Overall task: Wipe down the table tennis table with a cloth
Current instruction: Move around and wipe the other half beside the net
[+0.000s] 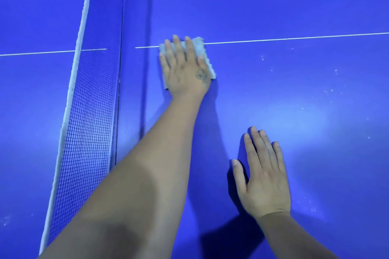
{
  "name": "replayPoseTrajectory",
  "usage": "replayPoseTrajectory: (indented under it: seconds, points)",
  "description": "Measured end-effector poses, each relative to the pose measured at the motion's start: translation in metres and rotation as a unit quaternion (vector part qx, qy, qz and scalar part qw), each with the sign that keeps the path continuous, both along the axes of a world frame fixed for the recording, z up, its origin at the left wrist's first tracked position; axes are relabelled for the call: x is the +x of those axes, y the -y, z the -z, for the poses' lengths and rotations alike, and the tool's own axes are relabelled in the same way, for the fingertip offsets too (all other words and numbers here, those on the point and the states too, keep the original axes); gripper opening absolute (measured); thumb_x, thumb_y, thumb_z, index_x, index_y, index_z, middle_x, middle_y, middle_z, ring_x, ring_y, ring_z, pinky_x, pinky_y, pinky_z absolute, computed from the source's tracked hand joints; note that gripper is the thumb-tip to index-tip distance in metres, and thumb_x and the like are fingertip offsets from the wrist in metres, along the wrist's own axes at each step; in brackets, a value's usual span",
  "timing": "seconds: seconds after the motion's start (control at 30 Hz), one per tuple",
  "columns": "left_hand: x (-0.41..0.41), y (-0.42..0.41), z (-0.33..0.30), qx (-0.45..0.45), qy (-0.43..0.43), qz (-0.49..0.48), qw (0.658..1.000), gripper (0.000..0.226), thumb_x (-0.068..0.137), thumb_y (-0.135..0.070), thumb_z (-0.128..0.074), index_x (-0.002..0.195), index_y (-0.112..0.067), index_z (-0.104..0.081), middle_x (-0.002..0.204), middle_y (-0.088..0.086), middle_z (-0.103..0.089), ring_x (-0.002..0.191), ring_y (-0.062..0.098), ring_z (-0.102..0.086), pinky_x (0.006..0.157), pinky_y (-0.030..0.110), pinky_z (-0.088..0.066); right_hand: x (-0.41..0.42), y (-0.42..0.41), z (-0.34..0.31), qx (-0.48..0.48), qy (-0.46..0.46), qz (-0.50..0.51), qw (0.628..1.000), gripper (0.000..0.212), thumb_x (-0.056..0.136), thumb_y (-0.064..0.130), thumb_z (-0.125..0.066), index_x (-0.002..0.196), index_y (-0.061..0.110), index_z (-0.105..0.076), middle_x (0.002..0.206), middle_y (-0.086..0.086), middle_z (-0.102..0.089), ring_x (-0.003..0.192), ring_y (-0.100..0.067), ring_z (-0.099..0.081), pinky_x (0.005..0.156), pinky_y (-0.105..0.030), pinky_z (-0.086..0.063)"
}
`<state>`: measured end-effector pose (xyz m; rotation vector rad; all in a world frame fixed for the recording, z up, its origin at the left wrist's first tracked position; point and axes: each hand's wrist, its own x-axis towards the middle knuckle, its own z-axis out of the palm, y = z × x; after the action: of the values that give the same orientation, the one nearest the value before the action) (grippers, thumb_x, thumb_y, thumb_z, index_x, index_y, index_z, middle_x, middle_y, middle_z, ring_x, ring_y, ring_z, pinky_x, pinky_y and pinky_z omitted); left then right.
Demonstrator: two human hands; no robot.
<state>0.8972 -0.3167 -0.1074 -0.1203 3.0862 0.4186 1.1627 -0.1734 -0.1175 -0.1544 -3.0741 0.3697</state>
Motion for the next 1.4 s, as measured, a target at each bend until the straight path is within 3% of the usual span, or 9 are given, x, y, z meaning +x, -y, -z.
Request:
replayPoseTrajectory:
  seconds: [0.17, 0.3, 0.5, 0.63, 0.9, 1.0, 1.13, 1.23, 1.4]
  points:
    - [0.037, -0.02, 0.0, 0.039, -0.029, 0.122, 0.991, 0.068, 0.111, -0.046, -0.033, 0.171, -0.017, -0.023, 0.18, 0.008, -0.012, 0.167, 0.029, -0.002, 0.135, 0.048, 0.002, -0.001, 0.0, 0.0, 0.003, -0.003, -0.002, 1.0, 0.065, 0.108, 0.042, -0.041, 0.164, 0.008, -0.037, 0.176, -0.002, -0.023, 0.164, -0.02, -0.019, 0.13, -0.057, -0.024]
    - [0.108, 0.02, -0.013, 0.141, -0.105, 0.045, 0.983, 0.066, 0.109, -0.041, -0.051, 0.165, -0.01, -0.038, 0.176, 0.006, -0.028, 0.167, 0.025, -0.011, 0.135, 0.049, -0.009, 0.0, 0.0, 0.0, 0.005, 0.0, -0.004, 1.0, 0.066, 0.108, 0.042, -0.042, 0.164, 0.008, -0.036, 0.176, -0.003, -0.023, 0.164, -0.021, -0.018, 0.13, -0.057, -0.022]
    - [0.224, 0.069, 0.005, -0.009, -0.009, -0.038, 0.999, 0.072, 0.112, -0.046, -0.04, 0.169, -0.006, -0.023, 0.179, 0.011, -0.013, 0.167, 0.029, -0.002, 0.131, 0.06, -0.016, 0.0, -0.001, -0.002, 0.001, 0.009, -0.003, 1.0, 0.066, 0.108, 0.042, -0.04, 0.164, 0.007, -0.036, 0.176, -0.004, -0.023, 0.164, -0.023, -0.018, 0.13, -0.057, -0.021]
    - [0.22, 0.064, 0.006, -0.077, 0.02, -0.012, 0.997, 0.072, 0.112, -0.056, -0.03, 0.173, -0.021, -0.016, 0.18, 0.01, -0.007, 0.167, 0.031, 0.0, 0.132, 0.061, -0.013, -0.002, 0.001, -0.003, 0.009, 0.013, -0.004, 1.0, 0.066, 0.108, 0.042, -0.041, 0.163, 0.006, -0.037, 0.175, -0.005, -0.024, 0.164, -0.023, -0.018, 0.13, -0.057, -0.022]
    - [0.22, 0.063, 0.005, -0.082, 0.009, -0.029, 0.996, 0.07, 0.111, -0.058, -0.028, 0.172, -0.025, -0.021, 0.181, 0.007, -0.009, 0.167, 0.029, -0.001, 0.133, 0.059, -0.01, -0.002, 0.001, -0.007, -0.011, 0.024, -0.004, 1.0, 0.067, 0.108, 0.042, -0.042, 0.164, 0.006, -0.036, 0.176, -0.006, -0.022, 0.164, -0.022, -0.015, 0.13, -0.057, -0.021]
    - [0.22, 0.063, 0.005, -0.084, 0.004, -0.031, 0.996, 0.07, 0.111, -0.058, -0.028, 0.172, -0.025, -0.021, 0.181, 0.007, -0.009, 0.167, 0.028, 0.0, 0.134, 0.058, -0.009, -0.002, 0.001, -0.01, -0.092, 0.013, 0.013, 0.996, 0.063, 0.105, 0.041, -0.049, 0.16, 0.009, -0.044, 0.174, 0.001, -0.027, 0.164, -0.017, -0.018, 0.131, -0.056, -0.02]
    - [0.218, 0.061, 0.006, -0.078, -0.003, -0.037, 0.996, 0.068, 0.111, -0.057, -0.028, 0.172, -0.027, -0.021, 0.181, 0.004, -0.008, 0.168, 0.026, 0.001, 0.134, 0.057, -0.008, -0.038, 0.009, -0.036, -0.218, -0.053, 0.039, 0.974, 0.042, 0.1, 0.028, -0.062, 0.141, 0.014, -0.061, 0.16, 0.004, -0.047, 0.152, -0.014, -0.037, 0.125, -0.057, -0.033]
    - [0.219, 0.062, 0.007, -0.074, -0.012, -0.036, 0.997, 0.067, 0.111, -0.054, -0.03, 0.172, -0.027, -0.023, 0.181, 0.004, -0.009, 0.168, 0.026, -0.001, 0.134, 0.057, -0.008, -0.1, 0.028, -0.042, -0.208, -0.087, -0.018, 0.974, 0.043, 0.102, 0.02, -0.063, 0.143, 0.012, -0.057, 0.161, -0.002, -0.047, 0.155, -0.023, -0.036, 0.132, -0.047, -0.021]
    - [0.218, 0.062, 0.01, -0.068, -0.03, -0.037, 0.997, 0.066, 0.11, -0.052, -0.038, 0.17, -0.026, -0.029, 0.18, 0.005, -0.015, 0.167, 0.027, -0.006, 0.133, 0.059, -0.011, -0.2, 0.073, -0.021, -0.106, -0.025, -0.031, 0.994, 0.068, 0.105, 0.046, -0.042, 0.162, 0.009, -0.037, 0.174, -0.011, -0.026, 0.164, -0.03, -0.014, 0.133, -0.052, -0.007]
